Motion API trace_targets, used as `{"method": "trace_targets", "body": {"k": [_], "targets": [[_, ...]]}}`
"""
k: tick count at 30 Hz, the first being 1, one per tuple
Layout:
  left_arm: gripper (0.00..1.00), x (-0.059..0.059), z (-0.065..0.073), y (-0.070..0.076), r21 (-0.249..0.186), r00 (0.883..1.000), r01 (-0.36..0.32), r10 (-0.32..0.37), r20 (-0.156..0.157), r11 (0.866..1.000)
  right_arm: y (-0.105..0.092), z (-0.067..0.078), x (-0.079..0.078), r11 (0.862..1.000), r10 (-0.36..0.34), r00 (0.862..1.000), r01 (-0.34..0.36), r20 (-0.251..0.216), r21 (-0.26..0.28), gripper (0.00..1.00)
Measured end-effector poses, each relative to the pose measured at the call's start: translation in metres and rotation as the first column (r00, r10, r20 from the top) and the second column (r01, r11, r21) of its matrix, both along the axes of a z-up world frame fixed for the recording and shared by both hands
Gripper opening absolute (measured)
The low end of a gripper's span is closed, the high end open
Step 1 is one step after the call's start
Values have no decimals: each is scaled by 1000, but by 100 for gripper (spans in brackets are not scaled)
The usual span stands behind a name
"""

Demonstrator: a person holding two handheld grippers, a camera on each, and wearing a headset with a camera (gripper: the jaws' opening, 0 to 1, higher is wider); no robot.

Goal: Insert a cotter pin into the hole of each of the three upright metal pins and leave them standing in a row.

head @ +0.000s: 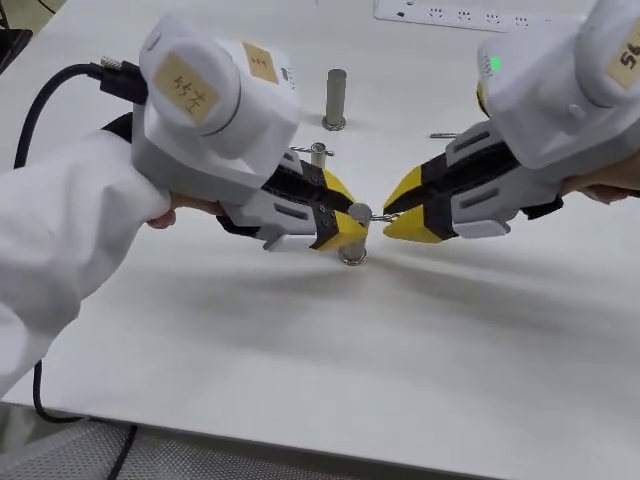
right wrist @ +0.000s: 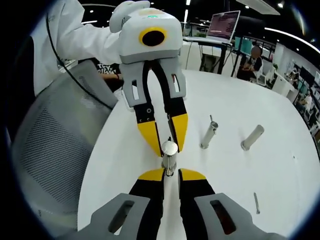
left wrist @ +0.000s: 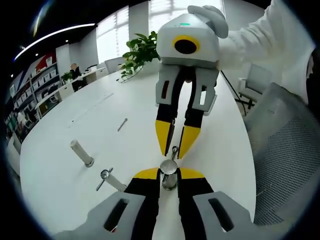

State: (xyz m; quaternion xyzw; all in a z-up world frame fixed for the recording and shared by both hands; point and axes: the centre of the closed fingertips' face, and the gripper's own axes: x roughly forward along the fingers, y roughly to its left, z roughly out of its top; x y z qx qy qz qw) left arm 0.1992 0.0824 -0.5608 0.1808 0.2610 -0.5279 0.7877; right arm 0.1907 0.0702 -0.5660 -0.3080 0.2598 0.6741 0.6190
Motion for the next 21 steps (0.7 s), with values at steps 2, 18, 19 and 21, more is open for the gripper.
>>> {"method": "trace_targets", "body": {"k": [2,18,19,21], "targets": [[10,0,0,0,-1,1000,-2,2,-1,1000,0,1,-1,1000,-8,1000,8,-10,10,5],[10,-2,1,0,2,1000,-4,4,-2,1000,3,7,-3,1000,-13,999,14,-31,23,1],[10,-2,1,0,3,1000,-3,3,-2,1000,4,7,-3,1000,-12,999,12,-31,25,0],[10,-2,1,0,3,1000,-3,3,-2,1000,7,6,-4,1000,-2,1000,3,-22,23,0]]}}
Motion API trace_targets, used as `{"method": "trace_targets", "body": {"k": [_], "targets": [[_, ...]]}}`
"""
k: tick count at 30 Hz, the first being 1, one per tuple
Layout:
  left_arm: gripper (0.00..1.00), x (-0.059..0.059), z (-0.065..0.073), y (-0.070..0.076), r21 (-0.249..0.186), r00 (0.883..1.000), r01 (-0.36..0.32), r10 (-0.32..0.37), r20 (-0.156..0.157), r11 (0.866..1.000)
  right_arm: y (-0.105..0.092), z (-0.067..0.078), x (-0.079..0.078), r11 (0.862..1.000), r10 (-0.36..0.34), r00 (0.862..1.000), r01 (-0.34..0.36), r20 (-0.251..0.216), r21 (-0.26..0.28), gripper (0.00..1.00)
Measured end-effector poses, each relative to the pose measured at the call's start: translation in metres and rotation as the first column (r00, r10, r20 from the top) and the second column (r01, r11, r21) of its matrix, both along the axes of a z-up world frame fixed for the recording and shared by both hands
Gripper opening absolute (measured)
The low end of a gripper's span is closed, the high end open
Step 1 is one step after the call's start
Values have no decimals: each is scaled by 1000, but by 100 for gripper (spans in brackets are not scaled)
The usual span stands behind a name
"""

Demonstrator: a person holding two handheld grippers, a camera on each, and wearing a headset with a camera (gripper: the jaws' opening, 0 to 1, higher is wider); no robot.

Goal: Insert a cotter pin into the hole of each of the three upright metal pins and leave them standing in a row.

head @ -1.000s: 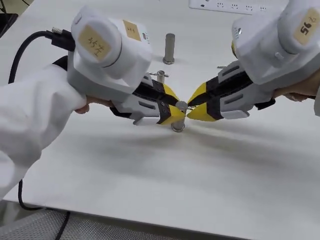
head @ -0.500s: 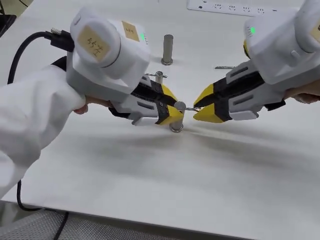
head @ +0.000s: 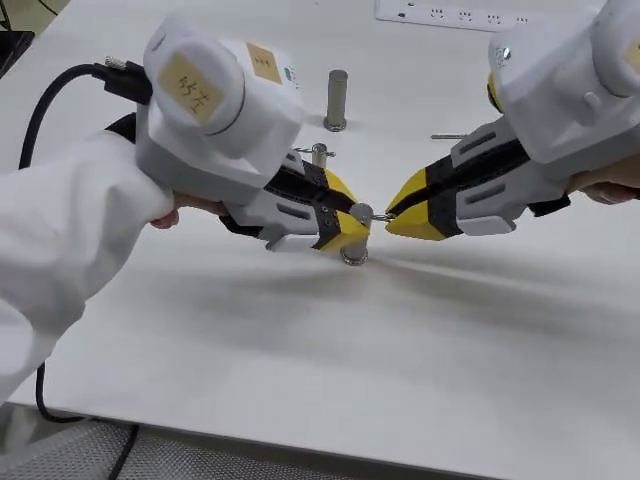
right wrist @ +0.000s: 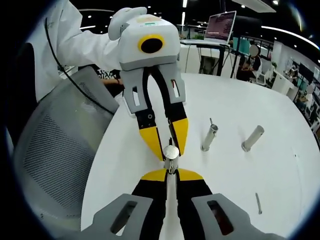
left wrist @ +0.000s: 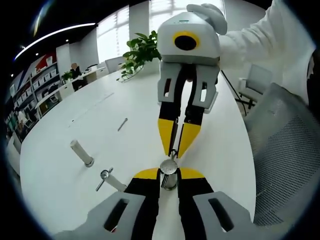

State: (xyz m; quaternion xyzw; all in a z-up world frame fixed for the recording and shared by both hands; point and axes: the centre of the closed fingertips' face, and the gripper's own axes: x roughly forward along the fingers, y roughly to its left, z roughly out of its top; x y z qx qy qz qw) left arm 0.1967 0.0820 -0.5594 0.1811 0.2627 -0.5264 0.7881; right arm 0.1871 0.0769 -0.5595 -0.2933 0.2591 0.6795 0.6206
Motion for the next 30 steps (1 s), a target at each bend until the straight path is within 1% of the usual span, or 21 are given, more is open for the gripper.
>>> {"method": "trace_targets", "body": {"k": [6,13,17,20,21,22,23,24,25,26,27,29,30], "targets": [[10,-1,0,0,3,1000,3,-3,3,1000,7,0,-2,1000,29,999,-29,25,-7,0],[10,-2,1,0,6,1000,6,-6,6,1000,8,0,-3,998,54,997,-53,47,-23,0],[10,-2,1,-1,3,1000,2,-2,4,1000,8,0,-3,999,46,998,-45,46,-24,0],[10,-3,3,-1,-9,1000,5,-5,23,1000,7,0,-2,999,35,998,-34,53,-24,2],[11,-3,3,0,-11,1000,5,-4,24,1000,7,1,-2,999,27,998,-26,50,-21,4],[13,-4,3,0,-13,1000,3,-2,24,1000,7,1,-1,1000,17,999,-16,50,-18,7],[17,-3,3,2,-13,1000,-4,4,22,1000,6,1,2,1000,-9,998,10,58,-15,14],[21,-4,2,3,-6,1000,-4,4,21,1000,6,2,4,1000,-15,998,16,65,-13,18],[26,-5,1,6,1,1000,-4,4,25,1000,5,2,3,1000,-12,998,12,65,-10,20],[29,-6,1,8,1,1000,-8,8,28,1000,5,2,2,1000,-17,998,17,58,-6,20],[33,-5,2,9,-10,999,-26,26,27,1000,5,3,1,1000,-24,998,24,51,2,19],[39,-8,4,11,-41,999,-32,33,29,999,5,2,2,1000,-29,998,28,48,8,19],[40,-13,5,10,-72,999,-36,37,8,997,6,2,2,999,-33,998,33,46,11,19]]}}
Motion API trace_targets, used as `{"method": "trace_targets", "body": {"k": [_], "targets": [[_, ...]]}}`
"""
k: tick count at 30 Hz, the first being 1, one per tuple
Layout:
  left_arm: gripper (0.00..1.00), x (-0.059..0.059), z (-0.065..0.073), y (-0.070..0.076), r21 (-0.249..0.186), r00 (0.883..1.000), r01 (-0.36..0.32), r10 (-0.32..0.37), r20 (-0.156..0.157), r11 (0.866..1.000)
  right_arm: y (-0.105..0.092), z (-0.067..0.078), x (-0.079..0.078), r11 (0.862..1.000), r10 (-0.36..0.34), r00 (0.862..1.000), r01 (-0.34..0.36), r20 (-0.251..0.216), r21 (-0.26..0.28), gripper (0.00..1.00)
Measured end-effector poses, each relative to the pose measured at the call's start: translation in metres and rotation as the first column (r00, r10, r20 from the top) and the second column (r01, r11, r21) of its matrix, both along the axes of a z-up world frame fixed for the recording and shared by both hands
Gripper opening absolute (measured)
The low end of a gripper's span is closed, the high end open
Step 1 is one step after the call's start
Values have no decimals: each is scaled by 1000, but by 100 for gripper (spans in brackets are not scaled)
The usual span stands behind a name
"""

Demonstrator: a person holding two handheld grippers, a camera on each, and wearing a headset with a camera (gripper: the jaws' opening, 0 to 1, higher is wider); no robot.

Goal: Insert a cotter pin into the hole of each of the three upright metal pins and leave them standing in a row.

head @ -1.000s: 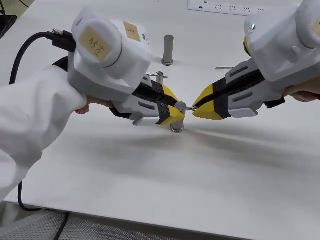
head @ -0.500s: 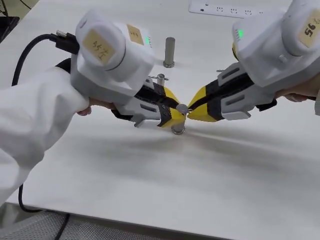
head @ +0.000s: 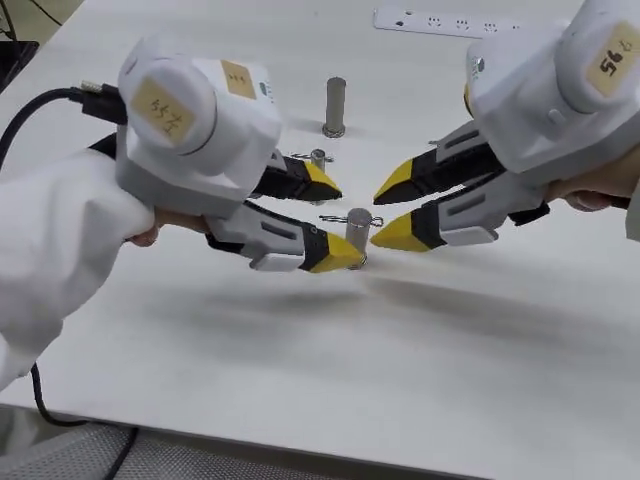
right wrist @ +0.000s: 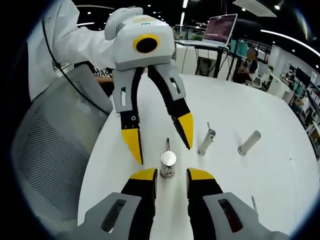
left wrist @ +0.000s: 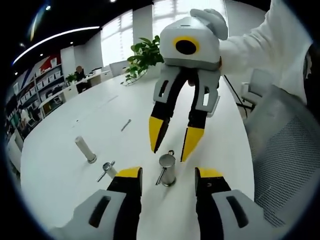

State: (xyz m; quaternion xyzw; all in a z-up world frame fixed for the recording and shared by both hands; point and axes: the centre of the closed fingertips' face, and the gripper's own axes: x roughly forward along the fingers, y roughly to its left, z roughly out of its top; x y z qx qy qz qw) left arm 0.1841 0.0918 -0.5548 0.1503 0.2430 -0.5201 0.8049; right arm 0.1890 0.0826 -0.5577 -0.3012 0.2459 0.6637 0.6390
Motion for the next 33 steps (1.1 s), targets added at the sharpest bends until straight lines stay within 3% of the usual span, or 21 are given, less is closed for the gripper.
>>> {"method": "trace_targets", "body": {"k": [5,8,10,13,16,18,23,24,25,27,33], "targets": [[53,-12,-5,8,4,1000,-27,27,-8,1000,2,-1,3,999,-27,1000,28,-14,27,18],[67,-19,-3,12,-27,998,-60,60,-26,998,6,-3,4,998,-45,999,46,-27,39,18],[70,-26,-3,14,-34,998,-51,50,-36,998,9,-3,4,998,-47,998,49,-32,43,18],[76,-30,-5,19,-14,998,-54,54,-43,998,13,-4,3,998,-41,999,42,-35,45,16],[89,-33,-6,25,14,997,-62,63,-37,998,15,-5,1,999,-30,999,32,-36,41,16],[99,-36,-7,27,9,995,-76,76,-61,997,17,-6,0,999,-32,999,34,-42,42,16],[99,-40,-9,29,4,994,-85,85,-73,996,19,-8,1,999,-34,999,36,-43,28,14],[99,-42,-9,29,-10,990,-99,98,-97,995,19,-8,0,999,-33,999,34,-43,27,14],[99,-42,-9,29,-12,990,-102,101,-99,995,19,-8,0,999,-32,999,33,-42,26,14],[99,-41,-9,30,-9,991,-104,103,-81,994,18,-9,1,999,-34,999,35,-42,20,13],[99,-43,-6,28,-27,991,-107,104,-82,994,17,-14,-1,1000,-17,999,16,-46,-12,10]]}}
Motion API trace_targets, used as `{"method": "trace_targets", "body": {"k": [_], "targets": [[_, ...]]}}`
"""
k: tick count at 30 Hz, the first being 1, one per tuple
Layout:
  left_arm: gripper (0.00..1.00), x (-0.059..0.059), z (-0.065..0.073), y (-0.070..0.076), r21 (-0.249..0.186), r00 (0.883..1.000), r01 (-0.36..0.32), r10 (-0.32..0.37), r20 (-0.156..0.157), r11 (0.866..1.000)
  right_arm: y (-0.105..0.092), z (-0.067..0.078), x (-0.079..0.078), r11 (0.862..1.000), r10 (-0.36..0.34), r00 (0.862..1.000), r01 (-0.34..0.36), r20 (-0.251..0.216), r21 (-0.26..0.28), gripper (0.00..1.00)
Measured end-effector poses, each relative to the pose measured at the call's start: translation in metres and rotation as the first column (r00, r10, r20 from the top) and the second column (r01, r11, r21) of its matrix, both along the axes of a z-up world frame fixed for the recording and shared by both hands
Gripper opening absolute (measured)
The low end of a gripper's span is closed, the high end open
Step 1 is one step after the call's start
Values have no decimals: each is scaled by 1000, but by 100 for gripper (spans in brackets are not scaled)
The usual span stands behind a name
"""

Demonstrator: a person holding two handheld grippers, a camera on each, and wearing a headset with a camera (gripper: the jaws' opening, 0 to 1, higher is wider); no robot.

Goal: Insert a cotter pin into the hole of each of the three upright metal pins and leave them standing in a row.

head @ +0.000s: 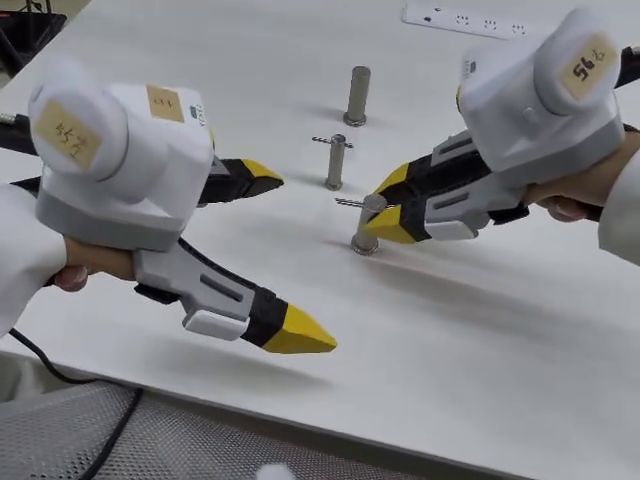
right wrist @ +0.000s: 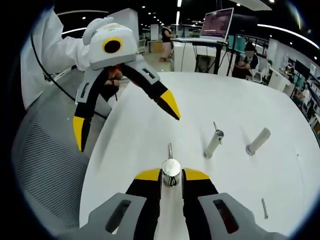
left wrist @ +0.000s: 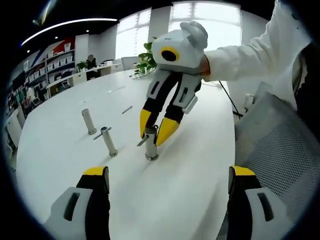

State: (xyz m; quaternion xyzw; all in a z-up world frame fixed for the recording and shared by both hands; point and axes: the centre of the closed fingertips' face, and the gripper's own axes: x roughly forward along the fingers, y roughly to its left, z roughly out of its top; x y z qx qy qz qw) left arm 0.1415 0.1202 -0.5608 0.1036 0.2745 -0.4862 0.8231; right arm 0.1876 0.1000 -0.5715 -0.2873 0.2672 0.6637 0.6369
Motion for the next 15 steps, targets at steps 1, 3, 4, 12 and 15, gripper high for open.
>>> {"method": "trace_targets", "body": {"k": [1,3,4,12,15], "targets": [[99,0,0,0,4,1000,-2,2,3,1000,0,0,-1,1000,6,1000,-6,-1,-3,9],[99,2,1,2,14,1000,-7,7,14,1000,1,0,-1,1000,7,1000,-7,-5,-3,9],[99,2,3,3,8,1000,-12,12,19,1000,0,0,-1,1000,10,1000,-10,-7,-7,9],[99,6,9,5,6,999,-29,29,41,1000,-2,-2,-1,999,11,1000,-12,-17,-46,8],[99,5,9,4,7,999,-23,23,41,1000,-2,-2,1,998,15,1000,-16,-7,-55,8]]}}
